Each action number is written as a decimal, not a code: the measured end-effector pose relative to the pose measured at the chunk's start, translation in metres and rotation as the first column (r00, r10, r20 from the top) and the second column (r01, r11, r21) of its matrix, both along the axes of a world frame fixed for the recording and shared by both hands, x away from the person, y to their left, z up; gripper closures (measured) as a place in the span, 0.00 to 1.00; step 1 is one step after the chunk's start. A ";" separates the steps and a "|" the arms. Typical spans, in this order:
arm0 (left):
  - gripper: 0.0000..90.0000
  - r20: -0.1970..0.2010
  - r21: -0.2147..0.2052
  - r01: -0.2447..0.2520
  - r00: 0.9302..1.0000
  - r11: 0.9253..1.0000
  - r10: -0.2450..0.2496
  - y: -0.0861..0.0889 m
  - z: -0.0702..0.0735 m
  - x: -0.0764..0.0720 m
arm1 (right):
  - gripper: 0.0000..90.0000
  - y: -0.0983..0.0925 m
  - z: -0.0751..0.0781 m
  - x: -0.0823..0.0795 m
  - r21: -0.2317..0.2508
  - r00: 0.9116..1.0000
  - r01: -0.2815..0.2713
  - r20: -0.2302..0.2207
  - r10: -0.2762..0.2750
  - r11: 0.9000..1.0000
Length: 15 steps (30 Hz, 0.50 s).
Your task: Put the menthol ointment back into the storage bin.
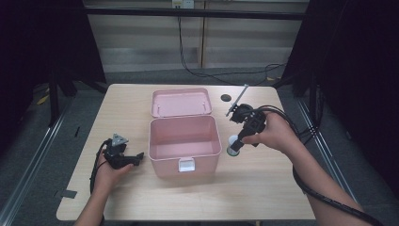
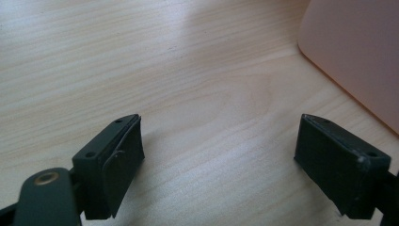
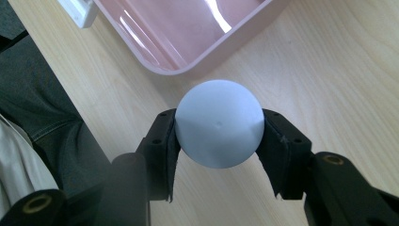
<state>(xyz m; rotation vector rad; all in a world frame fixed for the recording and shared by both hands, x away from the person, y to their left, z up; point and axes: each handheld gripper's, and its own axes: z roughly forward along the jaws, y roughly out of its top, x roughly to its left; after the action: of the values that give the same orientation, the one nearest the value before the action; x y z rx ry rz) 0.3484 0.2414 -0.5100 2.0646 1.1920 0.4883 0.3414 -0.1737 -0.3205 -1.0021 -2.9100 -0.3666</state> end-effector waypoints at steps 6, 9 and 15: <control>0.17 0.000 0.000 0.000 1.000 1.000 0.000 0.000 0.000 0.000 | 0.56 0.004 0.005 0.008 -0.005 1.000 0.013 0.000 -0.013 1.000; 0.17 0.000 0.000 0.001 1.000 1.000 -0.001 0.000 0.000 0.000 | 0.56 0.006 0.010 0.012 0.000 1.000 0.023 0.000 -0.023 1.000; 0.17 -0.002 0.002 0.001 1.000 1.000 -0.001 0.000 0.000 0.000 | 0.56 0.011 0.019 0.019 0.000 0.999 0.036 0.011 -0.036 0.999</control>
<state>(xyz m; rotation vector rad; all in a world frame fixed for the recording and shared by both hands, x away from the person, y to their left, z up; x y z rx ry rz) 0.3483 0.2416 -0.5098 2.0674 1.1918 0.4868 0.3605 -0.1622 -0.3015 -1.0565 -2.9051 -0.3748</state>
